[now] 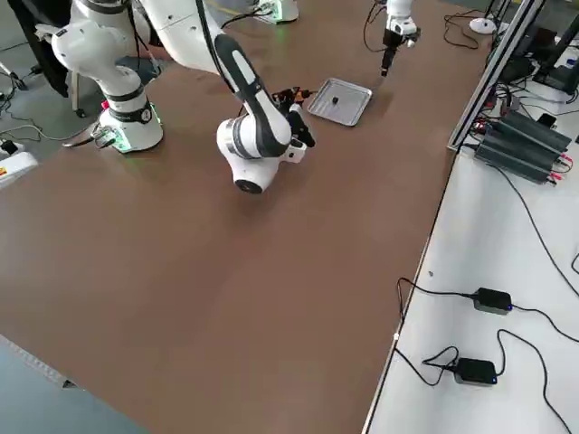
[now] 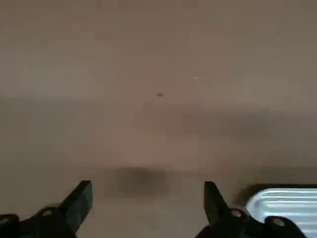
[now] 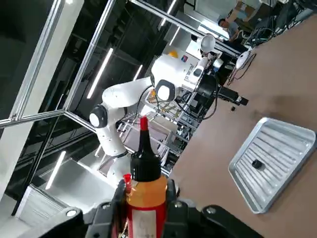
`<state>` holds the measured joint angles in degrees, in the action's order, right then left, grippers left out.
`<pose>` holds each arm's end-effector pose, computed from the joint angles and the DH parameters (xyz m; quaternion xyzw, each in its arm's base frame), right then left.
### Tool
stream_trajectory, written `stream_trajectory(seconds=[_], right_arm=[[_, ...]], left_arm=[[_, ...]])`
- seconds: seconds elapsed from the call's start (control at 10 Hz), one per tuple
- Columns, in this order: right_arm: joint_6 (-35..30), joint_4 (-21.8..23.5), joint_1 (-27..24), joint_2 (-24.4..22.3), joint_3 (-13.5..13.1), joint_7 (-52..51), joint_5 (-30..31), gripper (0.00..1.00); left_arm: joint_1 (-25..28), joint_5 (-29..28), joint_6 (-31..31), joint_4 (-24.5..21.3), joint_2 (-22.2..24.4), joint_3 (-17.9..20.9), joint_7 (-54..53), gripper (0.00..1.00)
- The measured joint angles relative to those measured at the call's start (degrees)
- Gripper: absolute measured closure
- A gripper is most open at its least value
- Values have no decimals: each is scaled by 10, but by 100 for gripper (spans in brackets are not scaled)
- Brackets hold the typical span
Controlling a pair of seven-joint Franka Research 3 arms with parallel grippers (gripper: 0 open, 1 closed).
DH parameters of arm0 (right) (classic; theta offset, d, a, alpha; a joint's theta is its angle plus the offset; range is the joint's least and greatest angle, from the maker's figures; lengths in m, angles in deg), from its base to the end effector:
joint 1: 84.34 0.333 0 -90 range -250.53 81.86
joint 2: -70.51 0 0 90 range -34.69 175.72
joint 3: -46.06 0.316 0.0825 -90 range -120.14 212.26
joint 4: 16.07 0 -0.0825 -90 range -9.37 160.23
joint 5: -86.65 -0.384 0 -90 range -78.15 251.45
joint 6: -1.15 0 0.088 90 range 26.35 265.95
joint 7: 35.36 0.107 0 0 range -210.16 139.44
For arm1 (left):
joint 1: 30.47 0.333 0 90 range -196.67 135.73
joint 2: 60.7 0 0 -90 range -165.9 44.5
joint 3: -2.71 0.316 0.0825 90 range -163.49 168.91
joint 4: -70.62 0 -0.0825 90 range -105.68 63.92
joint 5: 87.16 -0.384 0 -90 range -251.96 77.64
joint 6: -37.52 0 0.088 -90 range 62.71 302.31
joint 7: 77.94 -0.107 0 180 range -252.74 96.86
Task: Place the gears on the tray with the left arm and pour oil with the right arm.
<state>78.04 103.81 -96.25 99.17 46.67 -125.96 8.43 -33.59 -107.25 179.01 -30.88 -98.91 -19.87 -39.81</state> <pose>0.5193 0.0201 0.2212 -0.6381 -0.2134 -0.1671 0.7207 0.6119 -0.2692 0.2156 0.9986 0.0195 0.0407 0.0292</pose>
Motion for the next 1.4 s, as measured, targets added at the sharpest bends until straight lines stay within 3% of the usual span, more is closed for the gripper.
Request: stream_trajectory(seconds=[0.4, 0.6, 0.9, 1.4], right_arm=[[25, -25, 39, -6, 0, 6, -27, 67], [26, -36, 45, -20, 1, 4, -28, 67], [28, -38, 63, -40, 1, -36, -41, 67], [34, -30, 75, -40, 1, -130, -43, 67]], left_arm=[[135, -1, 62, -103, 33, -16, -167, 1], [198, -1, 68, -127, 47, -28, -236, 1], [242, -1, 68, -145, 65, -29, -292, 1], [276, -32, 93, -170, 61, -28, -295, 4]])
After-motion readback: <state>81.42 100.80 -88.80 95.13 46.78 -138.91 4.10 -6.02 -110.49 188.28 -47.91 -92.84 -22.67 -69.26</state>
